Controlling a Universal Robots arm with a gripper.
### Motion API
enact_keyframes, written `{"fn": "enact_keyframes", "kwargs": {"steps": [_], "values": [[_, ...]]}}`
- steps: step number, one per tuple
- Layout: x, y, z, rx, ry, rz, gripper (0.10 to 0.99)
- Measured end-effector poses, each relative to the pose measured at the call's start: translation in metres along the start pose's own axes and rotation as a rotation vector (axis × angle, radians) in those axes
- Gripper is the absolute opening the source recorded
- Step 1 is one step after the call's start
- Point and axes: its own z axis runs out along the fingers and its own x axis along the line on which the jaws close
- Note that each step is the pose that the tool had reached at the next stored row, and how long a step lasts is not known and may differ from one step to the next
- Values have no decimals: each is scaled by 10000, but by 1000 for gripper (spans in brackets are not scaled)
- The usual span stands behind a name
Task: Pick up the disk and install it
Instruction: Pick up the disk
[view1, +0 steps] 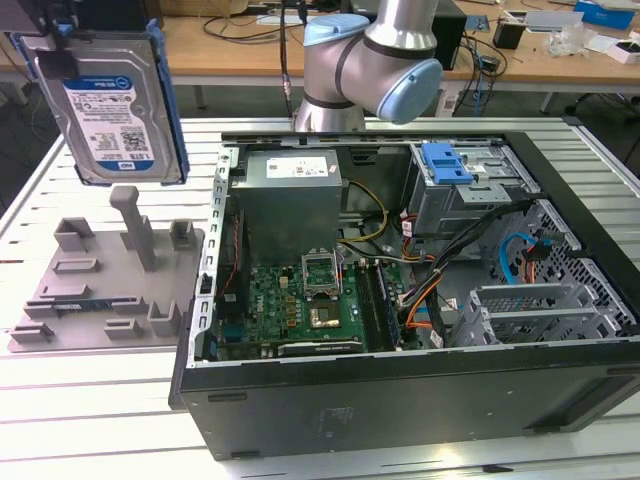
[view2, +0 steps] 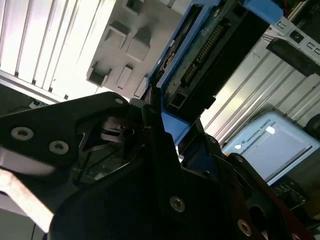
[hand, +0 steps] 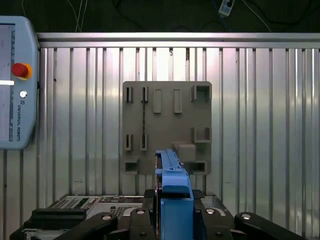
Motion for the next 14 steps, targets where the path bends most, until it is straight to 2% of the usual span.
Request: {"fn": "enact_keyframes", "kwargs": {"steps": [8,9,14], "values": [[185,-352,-30,-16,-1,1,369],[220,-420,-34,-18,-1,-1,369],[338,-650,-50,-27,0,0,369]]}}
